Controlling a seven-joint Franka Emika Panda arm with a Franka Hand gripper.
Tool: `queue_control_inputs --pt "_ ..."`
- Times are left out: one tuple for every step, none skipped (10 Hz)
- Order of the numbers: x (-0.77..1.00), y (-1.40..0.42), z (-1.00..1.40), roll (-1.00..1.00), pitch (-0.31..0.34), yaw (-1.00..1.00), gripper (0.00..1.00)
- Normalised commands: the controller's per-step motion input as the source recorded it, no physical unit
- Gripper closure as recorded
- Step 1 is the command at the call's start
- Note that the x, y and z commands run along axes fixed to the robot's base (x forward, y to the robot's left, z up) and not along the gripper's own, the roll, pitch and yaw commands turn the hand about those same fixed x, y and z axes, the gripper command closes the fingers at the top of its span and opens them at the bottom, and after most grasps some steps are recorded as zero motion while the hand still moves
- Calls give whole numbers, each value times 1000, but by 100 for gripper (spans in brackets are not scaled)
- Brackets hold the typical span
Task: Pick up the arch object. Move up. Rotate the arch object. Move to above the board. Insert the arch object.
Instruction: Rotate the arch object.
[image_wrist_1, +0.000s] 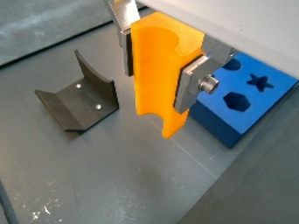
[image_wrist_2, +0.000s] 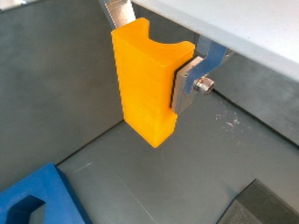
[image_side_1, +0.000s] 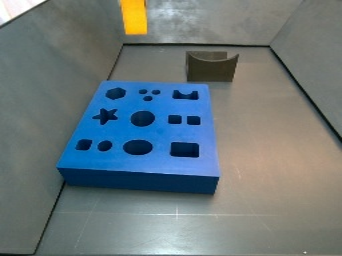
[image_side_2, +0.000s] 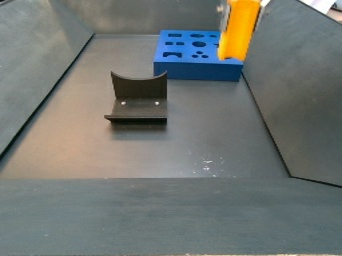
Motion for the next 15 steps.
queue_control_inputs --pt "25 -3 -1000 -42 -38 10 100" --pt "27 -5 -1000 -52 -39 9 100" --pt "29 -7 -1000 -60 -39 9 100" --pt "32 -7 -1000 -64 -42 8 100" --pt "34 -8 -1000 -75 -40 8 100" --pt "33 -9 -1000 -82 -43 9 100" --pt "34 -10 -1000 -88 -47 9 100" --pt "36 -11 -1000 -97 -53 10 100" --pt "36 -12 -1000 -103 -53 11 100" --pt "34 -11 -925 -112 -53 12 100" --pt "32 -9 -843 -119 -53 13 100" --pt "31 -9 -792 -123 -53 13 100" --pt "30 -8 -663 -133 -53 14 100" --pt "33 -8 -612 -137 -56 14 100" --pt "34 -7 -491 -146 -53 15 100"
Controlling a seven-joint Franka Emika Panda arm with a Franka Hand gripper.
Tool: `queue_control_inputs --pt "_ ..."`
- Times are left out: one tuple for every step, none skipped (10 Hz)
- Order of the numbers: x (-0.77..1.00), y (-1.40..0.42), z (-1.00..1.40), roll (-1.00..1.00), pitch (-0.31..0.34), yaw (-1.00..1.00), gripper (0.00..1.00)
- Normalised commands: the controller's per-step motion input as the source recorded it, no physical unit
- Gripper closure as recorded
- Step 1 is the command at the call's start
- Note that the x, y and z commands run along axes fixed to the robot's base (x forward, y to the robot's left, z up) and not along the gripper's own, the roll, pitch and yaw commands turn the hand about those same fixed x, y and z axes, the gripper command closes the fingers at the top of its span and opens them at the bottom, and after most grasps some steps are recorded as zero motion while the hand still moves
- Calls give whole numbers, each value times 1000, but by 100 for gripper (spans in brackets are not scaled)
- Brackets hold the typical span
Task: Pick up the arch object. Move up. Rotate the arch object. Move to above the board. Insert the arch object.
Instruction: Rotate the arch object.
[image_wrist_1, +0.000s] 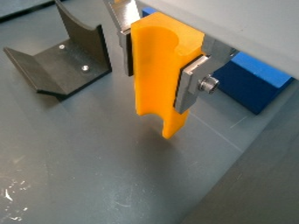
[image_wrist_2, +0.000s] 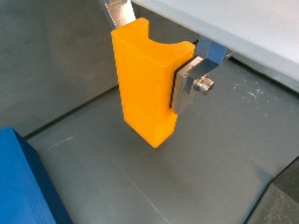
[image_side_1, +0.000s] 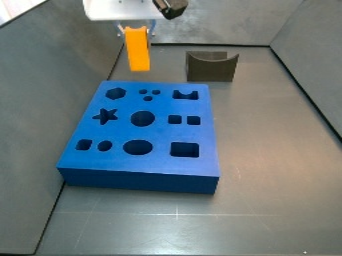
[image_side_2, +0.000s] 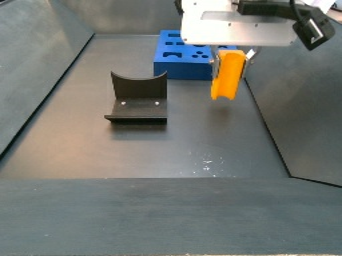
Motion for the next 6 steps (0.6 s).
queue_control_inputs --pt "33 -7 -444 -150 -49 15 100" --pt "36 -5 -354 -158 -48 14 100" --pt "40 -3 -287 -163 -48 15 100" --pt "43 -1 -206 -169 -45 16 100" --pt "0 0 0 0 0 0 0" --pt "0 0 1000 0 0 0 0"
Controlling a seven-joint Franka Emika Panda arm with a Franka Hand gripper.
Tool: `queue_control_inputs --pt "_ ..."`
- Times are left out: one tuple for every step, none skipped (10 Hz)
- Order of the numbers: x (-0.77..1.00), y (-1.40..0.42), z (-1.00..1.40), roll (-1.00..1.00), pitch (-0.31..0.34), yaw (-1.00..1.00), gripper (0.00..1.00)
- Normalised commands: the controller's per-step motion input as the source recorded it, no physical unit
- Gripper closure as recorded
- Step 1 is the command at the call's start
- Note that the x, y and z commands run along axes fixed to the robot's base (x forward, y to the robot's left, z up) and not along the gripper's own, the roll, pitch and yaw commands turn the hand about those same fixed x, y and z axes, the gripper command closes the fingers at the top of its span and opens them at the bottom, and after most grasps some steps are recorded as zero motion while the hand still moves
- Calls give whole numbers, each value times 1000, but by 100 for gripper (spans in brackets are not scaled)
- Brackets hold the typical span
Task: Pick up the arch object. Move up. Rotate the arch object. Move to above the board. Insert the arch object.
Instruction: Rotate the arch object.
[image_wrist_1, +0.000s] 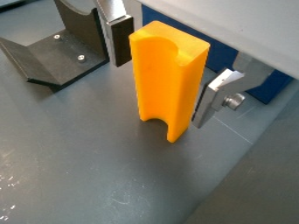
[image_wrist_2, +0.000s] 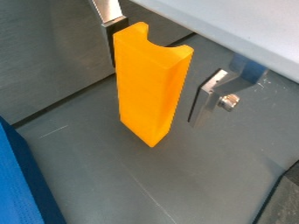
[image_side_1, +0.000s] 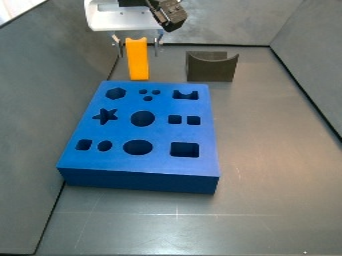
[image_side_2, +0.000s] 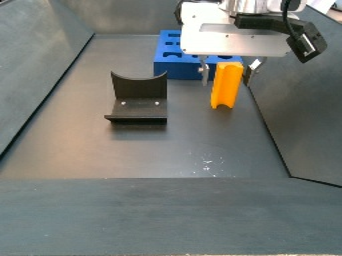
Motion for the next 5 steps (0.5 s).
queue_control_inputs --pt "-7 0 1000 0 8 0 0" --pt "-20 4 1000 5 25 -2 0" --pt "-20 9 1000 15 44 -6 0" --pt "-20 12 891 24 55 -10 0" --pt "-20 13 727 37 55 -14 0"
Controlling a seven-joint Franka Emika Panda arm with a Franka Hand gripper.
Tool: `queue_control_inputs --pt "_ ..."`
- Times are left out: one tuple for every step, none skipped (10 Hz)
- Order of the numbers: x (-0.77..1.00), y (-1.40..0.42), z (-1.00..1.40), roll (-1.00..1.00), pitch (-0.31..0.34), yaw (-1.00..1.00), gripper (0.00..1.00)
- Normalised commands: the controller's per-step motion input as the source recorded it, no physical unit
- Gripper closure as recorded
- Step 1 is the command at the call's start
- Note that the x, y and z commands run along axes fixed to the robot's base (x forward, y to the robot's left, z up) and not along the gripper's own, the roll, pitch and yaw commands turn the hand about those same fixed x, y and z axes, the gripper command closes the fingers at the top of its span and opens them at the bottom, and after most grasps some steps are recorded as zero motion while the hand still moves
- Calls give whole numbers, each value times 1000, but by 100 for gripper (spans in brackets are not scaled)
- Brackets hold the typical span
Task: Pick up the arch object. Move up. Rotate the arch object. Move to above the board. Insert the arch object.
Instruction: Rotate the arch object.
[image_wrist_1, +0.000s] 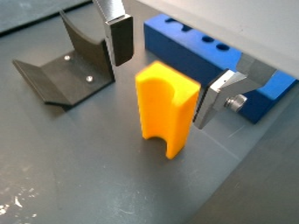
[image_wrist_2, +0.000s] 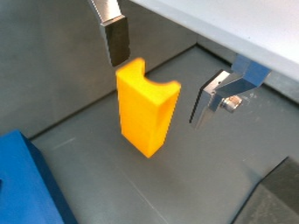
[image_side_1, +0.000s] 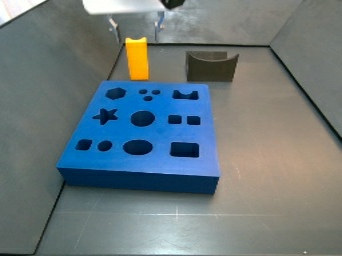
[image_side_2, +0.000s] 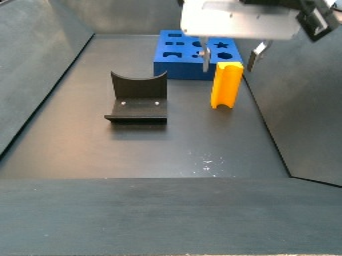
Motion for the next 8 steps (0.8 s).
queue_control_inputs --pt "-20 13 601 46 55 -17 0" --pt "-19 13 516 53 55 -18 0" --pt "-16 16 306 67 61 -19 0" --pt "-18 17 224 73 67 -19 0" --pt "0 0 0 0 0 1000 0" --pt "17 -4 -72 0 -1 1000 0" --pt "24 -13 -66 0 -1 1000 0" --pt "27 -5 -54 0 -2 1000 0"
